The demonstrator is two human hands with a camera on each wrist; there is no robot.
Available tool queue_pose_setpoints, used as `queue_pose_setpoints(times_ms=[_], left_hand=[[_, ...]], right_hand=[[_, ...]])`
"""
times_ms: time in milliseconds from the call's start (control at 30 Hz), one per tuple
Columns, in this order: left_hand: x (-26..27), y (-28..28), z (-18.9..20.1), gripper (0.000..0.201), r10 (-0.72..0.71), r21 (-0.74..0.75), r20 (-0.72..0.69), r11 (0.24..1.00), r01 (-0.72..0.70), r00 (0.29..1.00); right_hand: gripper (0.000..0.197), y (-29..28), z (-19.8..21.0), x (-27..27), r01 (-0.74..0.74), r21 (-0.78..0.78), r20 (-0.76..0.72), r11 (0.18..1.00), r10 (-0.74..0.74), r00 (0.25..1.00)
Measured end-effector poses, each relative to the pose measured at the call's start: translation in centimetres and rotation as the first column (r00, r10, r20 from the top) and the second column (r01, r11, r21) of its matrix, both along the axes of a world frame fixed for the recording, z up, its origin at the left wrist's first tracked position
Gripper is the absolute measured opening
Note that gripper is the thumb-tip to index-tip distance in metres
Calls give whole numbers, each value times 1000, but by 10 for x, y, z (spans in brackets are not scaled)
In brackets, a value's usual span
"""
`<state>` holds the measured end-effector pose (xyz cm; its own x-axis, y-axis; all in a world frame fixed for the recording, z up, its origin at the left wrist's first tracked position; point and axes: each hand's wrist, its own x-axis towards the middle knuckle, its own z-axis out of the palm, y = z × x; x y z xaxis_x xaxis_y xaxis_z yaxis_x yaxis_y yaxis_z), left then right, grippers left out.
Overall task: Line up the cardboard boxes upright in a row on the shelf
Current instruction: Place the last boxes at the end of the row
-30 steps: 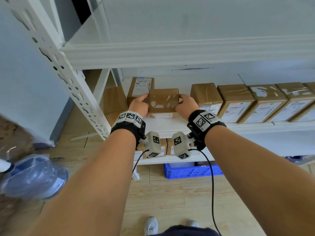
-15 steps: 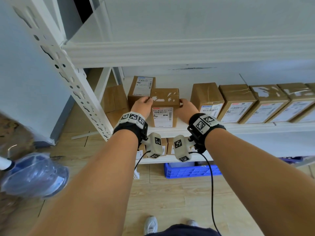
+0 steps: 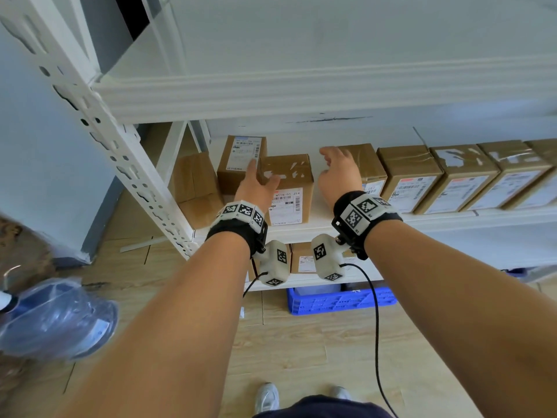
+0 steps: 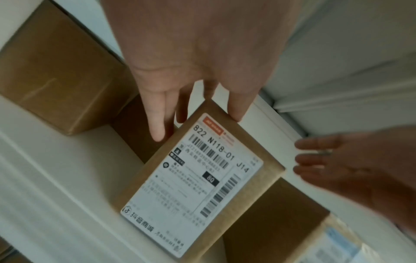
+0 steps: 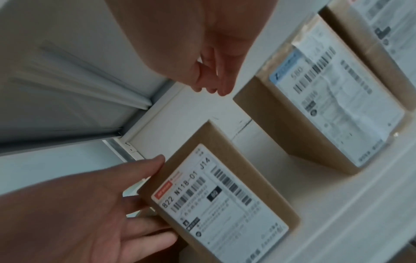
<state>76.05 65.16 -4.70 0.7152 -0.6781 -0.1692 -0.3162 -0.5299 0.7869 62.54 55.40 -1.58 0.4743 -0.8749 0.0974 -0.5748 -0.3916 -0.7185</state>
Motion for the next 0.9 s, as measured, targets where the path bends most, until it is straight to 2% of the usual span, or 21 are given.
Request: queue_pose_setpoints(times_ms=[100,233,300,467,900], left_hand=[[-7,-7,-2,53,-72,12,185,997,71,980],[-18,-16,-3,45,-75,47,187,997,67,979],[-23,-20,-3,45,-93,39,197,995,87,976],[-37,-32,-2,47,-152,26,205,988,150,967],[-44,-47,-7,48,-215,40,217,977,212,952]], right_hand=[[53,-12,6,-9,17,-119,-58,993,-24,998],[57,-34,0,-29,-11,-102,-297,995,-20,955],[54,-41,-8,-38,-54,-72,-357,996,25,934],[44,-46,-14,-50,-93,-105,-303,990,58,951],[43,-50,-16,-48,-96,-126,-336,987,49,941]])
